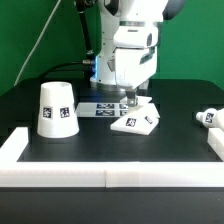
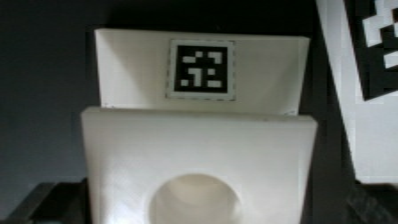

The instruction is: Assemble lamp

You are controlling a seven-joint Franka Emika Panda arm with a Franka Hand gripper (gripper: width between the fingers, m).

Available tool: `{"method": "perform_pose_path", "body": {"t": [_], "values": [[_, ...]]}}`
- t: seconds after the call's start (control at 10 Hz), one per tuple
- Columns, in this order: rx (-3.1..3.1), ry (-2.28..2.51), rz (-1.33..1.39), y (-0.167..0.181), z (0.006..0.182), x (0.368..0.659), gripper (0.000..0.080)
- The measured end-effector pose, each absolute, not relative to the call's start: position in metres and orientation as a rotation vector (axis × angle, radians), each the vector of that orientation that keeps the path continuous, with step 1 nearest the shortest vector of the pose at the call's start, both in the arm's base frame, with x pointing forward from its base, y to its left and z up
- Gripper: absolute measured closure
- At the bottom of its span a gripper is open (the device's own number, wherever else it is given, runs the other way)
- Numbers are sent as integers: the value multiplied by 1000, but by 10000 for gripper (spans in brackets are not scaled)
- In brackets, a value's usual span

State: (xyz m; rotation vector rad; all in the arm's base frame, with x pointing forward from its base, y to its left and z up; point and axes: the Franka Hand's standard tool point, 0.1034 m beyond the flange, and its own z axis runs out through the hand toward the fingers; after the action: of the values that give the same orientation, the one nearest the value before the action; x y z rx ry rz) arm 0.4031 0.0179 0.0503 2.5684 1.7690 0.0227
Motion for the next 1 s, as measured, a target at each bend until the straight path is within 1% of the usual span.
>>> {"method": "perform_pose_path", "body": {"t": [0.3, 0.5, 1.0], "values": [[2573, 1764, 22, 17, 49, 405, 100], [2572, 1764, 23, 17, 49, 405, 267], [2572, 1764, 23, 17, 49, 405, 266]]}}
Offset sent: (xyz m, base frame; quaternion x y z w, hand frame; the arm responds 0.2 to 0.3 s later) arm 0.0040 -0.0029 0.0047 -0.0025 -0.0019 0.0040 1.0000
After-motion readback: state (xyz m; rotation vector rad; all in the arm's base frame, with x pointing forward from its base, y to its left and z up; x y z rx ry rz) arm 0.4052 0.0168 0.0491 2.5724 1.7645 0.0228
